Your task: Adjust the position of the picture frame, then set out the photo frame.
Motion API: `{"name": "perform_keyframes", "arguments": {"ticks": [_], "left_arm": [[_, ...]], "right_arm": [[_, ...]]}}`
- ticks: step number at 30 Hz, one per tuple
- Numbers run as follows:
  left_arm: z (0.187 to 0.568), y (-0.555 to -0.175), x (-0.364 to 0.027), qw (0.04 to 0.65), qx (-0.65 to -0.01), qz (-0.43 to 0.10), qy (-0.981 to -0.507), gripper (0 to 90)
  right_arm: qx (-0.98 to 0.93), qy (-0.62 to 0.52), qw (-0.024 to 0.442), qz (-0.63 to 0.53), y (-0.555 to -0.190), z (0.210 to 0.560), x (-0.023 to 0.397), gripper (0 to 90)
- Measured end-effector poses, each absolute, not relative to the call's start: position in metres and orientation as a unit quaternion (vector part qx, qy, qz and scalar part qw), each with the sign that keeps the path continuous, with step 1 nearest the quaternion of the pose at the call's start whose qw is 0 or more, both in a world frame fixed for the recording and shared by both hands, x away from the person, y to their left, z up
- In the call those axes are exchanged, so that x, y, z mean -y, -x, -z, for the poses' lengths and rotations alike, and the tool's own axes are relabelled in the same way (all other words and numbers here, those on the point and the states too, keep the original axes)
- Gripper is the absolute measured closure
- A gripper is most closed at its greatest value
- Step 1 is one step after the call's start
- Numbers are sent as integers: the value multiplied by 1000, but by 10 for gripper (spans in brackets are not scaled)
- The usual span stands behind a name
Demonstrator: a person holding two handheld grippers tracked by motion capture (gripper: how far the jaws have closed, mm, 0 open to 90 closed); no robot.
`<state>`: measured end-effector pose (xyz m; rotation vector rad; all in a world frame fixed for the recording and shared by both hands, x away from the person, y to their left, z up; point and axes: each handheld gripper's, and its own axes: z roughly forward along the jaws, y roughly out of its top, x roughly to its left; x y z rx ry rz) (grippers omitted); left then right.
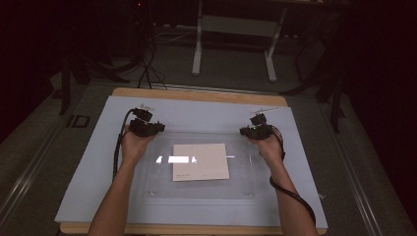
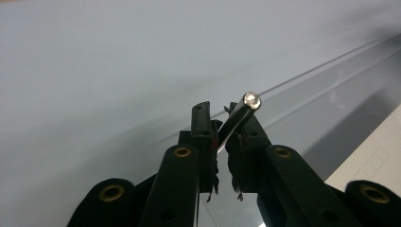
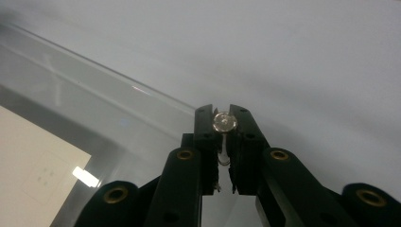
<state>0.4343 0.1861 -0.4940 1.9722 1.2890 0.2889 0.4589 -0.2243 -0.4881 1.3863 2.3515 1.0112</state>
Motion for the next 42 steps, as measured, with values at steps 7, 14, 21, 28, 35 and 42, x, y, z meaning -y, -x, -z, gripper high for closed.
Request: {"name": "perform_keyframes", "arguments": {"ticks": [7,14,21,28,35,42], "left_arm": [[515,-445,-178,343,-517,-108,-777,823],[513,-439,-176,329,-512,-123,-784,831],[515,-438,-179,340,-507,-121,-783,819],[514,-430,-187,387,-499,-124,-765,694],[510,-411,-200,433,-484,-167,-742,599],[514,-399,-212,457,-476,-188,-727,589]], "right_arm": [[-804,-486,109,-326,-462,506,224,826],[-800,-488,108,-331,-461,514,224,828],[-799,-491,114,-327,-461,515,222,827],[-795,-492,117,-335,-459,517,226,732],[-801,-451,137,-368,-445,510,239,562],[-804,-421,169,-385,-436,509,245,580]]}}
